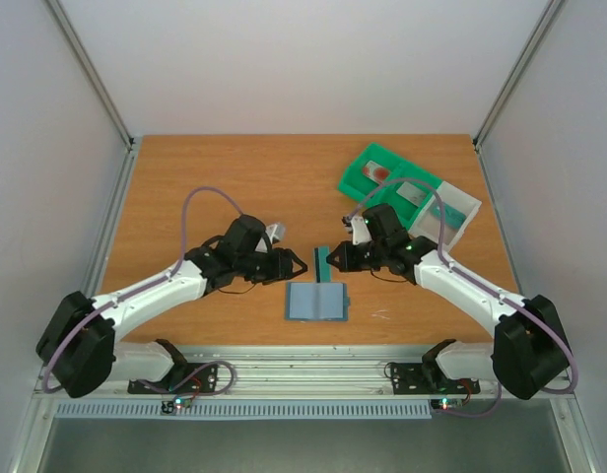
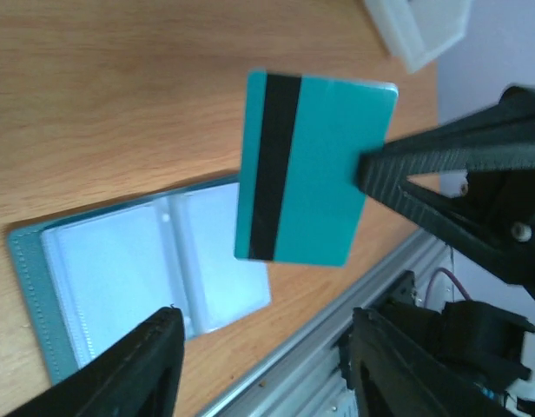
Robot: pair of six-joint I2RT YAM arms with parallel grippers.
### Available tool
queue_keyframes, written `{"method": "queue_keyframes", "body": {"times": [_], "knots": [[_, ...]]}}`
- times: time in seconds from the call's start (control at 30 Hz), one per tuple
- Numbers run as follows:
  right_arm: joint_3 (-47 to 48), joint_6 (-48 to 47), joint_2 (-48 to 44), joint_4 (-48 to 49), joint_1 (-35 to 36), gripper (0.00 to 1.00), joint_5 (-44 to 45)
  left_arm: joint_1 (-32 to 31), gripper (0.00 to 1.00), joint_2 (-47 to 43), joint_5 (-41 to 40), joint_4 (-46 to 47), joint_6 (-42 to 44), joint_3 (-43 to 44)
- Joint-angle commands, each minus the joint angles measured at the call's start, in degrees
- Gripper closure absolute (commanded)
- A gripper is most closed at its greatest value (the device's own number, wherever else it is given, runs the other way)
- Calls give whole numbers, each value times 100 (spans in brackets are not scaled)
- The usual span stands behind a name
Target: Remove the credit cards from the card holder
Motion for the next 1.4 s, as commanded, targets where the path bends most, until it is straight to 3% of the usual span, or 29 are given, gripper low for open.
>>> {"method": "queue_keyframes", "body": {"times": [0.0, 0.27, 0.5, 0.7, 0.9, 1.13, 1.37], "knots": [[16, -766, -479, 975, 131, 99, 498, 24, 43, -388, 418, 187, -611, 171], [-286, -2403, -1061, 1596, 504, 99, 855, 254, 18, -1398, 422, 235, -1454, 193], [-1173, -3923, -1786, 2817, 1047, 99, 894, 422, 20, -1917, 171, 219, -2534, 113], [-1231, -4497, -1870, 2879, 1365, 99, 1306, 476, 20, -2214, 28, 163, -2670, 92], [-1153, -4799, -1765, 3087, 1629, 99, 1429, 487, 25, -2156, 226, 551, -2789, -130], [-957, -5343, -1376, 3219, 2260, 99, 2194, 568, 34, -1875, 623, 1337, -3253, -578], [-952, -5627, -1278, 3260, 2594, 99, 2663, 709, 56, -1780, 772, 1715, -3336, -728]]}}
